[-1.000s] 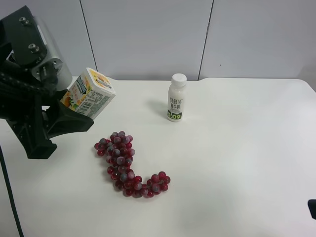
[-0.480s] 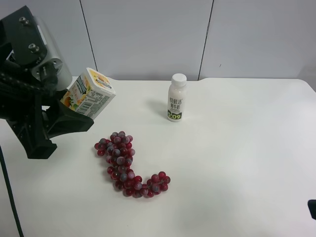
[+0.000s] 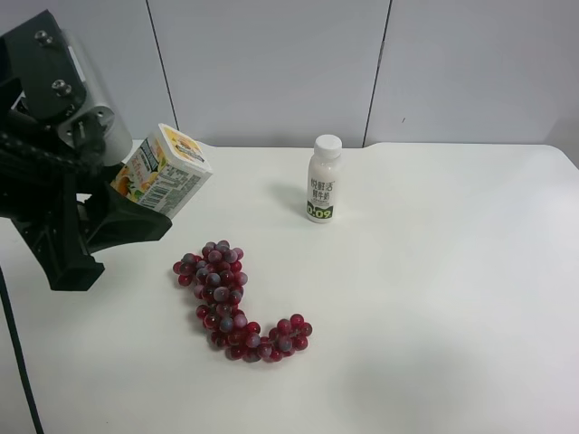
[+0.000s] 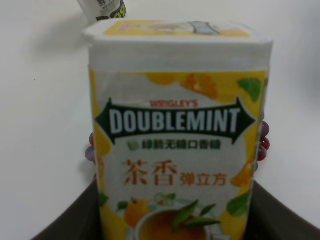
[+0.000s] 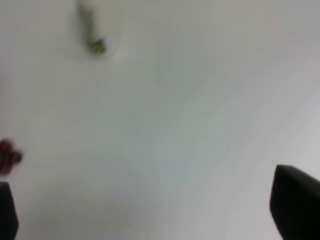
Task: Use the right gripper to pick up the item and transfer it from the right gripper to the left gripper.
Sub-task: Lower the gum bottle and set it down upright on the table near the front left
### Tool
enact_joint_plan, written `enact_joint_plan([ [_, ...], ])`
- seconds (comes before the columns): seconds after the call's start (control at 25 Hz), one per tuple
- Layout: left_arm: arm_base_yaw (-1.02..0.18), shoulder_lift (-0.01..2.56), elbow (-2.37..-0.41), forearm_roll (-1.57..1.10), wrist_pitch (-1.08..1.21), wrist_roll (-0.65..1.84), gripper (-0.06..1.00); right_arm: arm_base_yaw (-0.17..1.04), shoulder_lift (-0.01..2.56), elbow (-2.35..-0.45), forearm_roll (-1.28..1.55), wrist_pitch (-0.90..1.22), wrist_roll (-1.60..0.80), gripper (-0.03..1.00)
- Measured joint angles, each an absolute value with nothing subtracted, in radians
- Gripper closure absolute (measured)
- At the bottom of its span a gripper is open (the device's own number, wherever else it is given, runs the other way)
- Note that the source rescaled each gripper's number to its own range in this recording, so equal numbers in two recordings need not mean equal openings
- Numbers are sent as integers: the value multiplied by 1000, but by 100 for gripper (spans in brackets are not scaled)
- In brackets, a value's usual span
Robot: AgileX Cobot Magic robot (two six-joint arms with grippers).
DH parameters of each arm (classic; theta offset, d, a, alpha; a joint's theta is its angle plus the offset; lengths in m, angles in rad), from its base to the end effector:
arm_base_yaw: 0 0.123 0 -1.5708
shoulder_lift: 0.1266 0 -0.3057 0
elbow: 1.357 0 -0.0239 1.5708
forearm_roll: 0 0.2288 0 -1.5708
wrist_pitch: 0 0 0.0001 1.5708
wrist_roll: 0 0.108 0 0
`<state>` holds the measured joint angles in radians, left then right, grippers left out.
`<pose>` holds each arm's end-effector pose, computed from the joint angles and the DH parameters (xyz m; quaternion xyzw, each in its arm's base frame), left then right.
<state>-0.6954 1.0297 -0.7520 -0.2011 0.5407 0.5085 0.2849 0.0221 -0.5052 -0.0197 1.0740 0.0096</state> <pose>0.1362 -0.1281 0.3119 0.4671 0.7814 -0.1197 0.3961 -0.0265 -0.0097 0.2597 -0.1178 0.8529 0.0649 0.5045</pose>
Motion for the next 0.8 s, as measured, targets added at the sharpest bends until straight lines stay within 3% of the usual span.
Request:
enact_joint_plan([
  [0.24,-695,1030,-752,-201,541,508,94,94,-2,-505,-20,1075,11,-3],
  [0.64,-694,1030,-752,-185,551,482,94,83,-2,-505,-20,1075,10,-3],
  [0.8,-626,1059,-752,-142,631,387,94,83,-2,-505,-20,1075,10,-3],
])
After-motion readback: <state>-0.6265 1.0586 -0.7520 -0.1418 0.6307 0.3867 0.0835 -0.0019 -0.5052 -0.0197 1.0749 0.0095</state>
